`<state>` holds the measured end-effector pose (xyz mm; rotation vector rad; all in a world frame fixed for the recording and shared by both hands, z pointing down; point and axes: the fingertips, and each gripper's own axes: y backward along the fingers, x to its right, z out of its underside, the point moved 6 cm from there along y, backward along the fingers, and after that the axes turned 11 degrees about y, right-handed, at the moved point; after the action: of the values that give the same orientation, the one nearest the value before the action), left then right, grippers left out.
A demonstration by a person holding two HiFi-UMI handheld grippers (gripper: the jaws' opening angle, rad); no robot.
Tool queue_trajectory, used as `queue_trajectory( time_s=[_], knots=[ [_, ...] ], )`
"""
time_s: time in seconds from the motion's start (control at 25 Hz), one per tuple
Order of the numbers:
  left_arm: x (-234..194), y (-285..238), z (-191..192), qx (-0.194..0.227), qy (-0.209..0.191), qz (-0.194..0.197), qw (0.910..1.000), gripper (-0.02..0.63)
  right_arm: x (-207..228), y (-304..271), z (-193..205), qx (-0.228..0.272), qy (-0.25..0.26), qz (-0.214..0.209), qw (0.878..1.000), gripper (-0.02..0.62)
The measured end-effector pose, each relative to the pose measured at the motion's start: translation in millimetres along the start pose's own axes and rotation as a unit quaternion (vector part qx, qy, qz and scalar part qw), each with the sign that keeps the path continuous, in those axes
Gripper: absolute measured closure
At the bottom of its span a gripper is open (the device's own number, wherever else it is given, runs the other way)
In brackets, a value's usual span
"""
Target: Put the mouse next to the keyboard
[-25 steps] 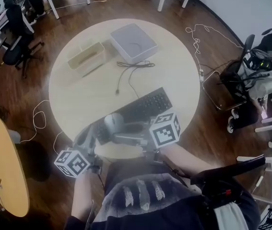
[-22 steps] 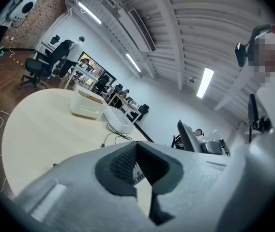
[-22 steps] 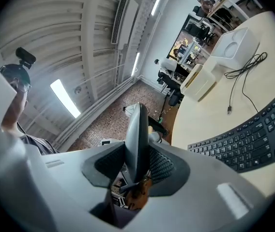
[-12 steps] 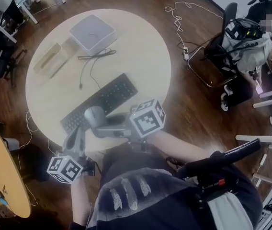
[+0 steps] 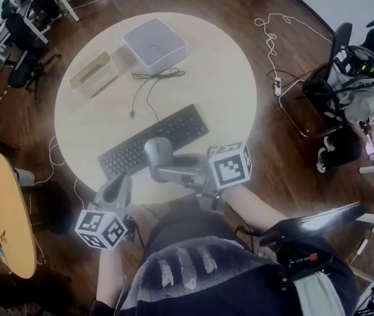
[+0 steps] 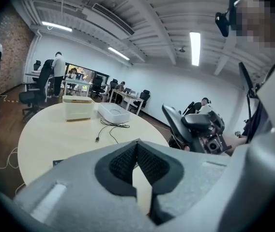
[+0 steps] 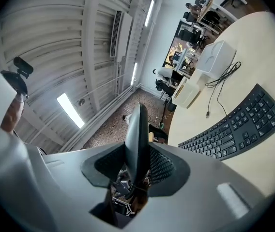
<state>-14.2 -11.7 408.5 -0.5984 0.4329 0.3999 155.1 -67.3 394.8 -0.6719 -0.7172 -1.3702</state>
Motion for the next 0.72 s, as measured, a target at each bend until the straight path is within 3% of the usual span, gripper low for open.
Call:
queue_trajectory(
  time_s=[0.16,0.28,0.44,0.72],
  knots=[
    [-11.3,-3.9,-13.5,0.003,-0.024,0.017,0.9996,0.607,-7.3,-15.4,-4.2,-0.013,0.008,0.007,1.000,0.453],
    [-23.9,-4.5,-18.7,0.010,-0.017,0.033,0.9993,0.607,-13.3,-28.1,-4.1,-0.035,0.015,0.017,0.999,0.453],
    [-46.8,-9.0,-20.7,0.021,0.009,0.043,0.9988,0.607,-11.5,-36.6,-9.5,-0.058,0.022,0.056,0.996,0.453],
    [-85.4,-19.4,-24.1,0.006,0.032,0.073,0.9968,0.607,-12.0,-46.2,-11.4,-0.048,0.017,0.133,0.990,0.451]
  ],
)
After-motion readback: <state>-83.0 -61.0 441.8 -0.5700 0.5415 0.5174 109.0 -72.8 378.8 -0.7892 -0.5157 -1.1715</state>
